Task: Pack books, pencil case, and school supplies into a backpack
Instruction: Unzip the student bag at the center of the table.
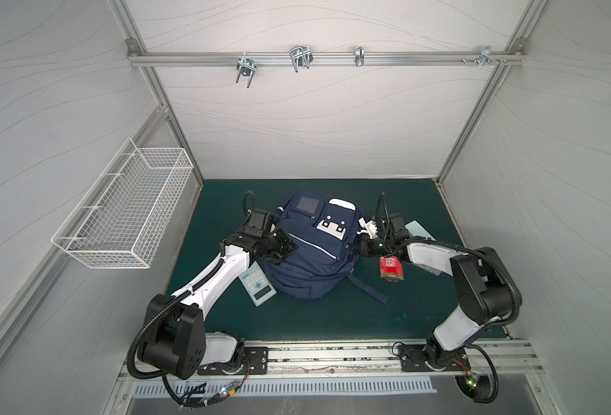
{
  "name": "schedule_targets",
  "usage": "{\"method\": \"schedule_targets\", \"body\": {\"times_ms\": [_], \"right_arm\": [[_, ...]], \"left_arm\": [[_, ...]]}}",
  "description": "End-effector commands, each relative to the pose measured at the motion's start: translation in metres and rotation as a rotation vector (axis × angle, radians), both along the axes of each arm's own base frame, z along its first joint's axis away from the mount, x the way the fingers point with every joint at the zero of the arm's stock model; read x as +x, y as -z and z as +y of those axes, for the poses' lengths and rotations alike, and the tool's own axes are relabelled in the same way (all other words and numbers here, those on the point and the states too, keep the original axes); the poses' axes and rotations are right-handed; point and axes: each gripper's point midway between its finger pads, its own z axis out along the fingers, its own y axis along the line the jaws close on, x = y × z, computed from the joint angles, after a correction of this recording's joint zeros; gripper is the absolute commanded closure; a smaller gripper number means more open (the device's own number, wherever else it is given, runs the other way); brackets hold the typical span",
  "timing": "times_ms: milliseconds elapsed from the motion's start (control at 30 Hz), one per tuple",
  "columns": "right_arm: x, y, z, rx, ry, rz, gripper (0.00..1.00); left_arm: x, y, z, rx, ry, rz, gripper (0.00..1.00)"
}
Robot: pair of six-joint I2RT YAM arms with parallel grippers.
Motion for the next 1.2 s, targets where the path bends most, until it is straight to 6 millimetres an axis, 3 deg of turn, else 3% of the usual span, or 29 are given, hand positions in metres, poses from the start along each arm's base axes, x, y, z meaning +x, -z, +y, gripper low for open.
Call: {"method": "schedule_targets", "body": {"times_ms": [0, 167, 267, 467, 633, 767, 867, 933, 1000, 1100, 1167], "right_arm": [[-0.011, -0.013, 0.006, -0.027, -0.035, -0.032, 1.00], [-0.024, -0.022, 0.005, -0.147, -0.041, -0.080, 1.00], [-0.042, -0.024, 0.002, -0.204, -0.031, -0.095, 1.00], [-0.070, -0.014, 0.000, -0.132, 0.083, 0.044, 1.00], [-0.097, 0.004, 0.028, -0.023, 0.129, 0.154, 1.00], [-0.108, 0.001, 0.057, 0.019, 0.109, 0.168, 1.00], [-0.103, -0.007, 0.046, -0.055, 0.149, 0.123, 0.72], [-0.099, -0.016, 0.028, -0.129, 0.204, 0.072, 0.60], [-0.096, -0.025, 0.008, -0.182, 0.256, 0.055, 0.46], [-0.092, -0.029, -0.010, -0.193, 0.297, 0.091, 0.37], [-0.090, -0.028, -0.017, -0.206, 0.316, 0.109, 0.37]], "left_arm": [[0.019, -0.019, -0.002, -0.028, 0.000, -0.111, 1.00], [0.018, -0.012, 0.000, -0.020, -0.005, -0.102, 1.00], [0.019, -0.009, 0.001, -0.025, -0.015, -0.097, 1.00], [0.022, -0.007, 0.001, -0.030, -0.025, -0.105, 1.00], [0.023, -0.005, 0.003, -0.026, -0.038, -0.115, 1.00], [0.023, 0.000, 0.002, -0.026, -0.028, -0.117, 1.00], [0.022, 0.002, 0.007, 0.019, -0.013, -0.121, 1.00], [0.019, 0.002, 0.014, 0.087, -0.001, -0.126, 1.00], [0.015, -0.001, 0.026, 0.171, 0.008, -0.136, 0.84], [0.006, -0.007, 0.041, 0.271, 0.004, -0.159, 0.65], [-0.003, -0.013, 0.046, 0.360, 0.024, -0.175, 0.59]]}}
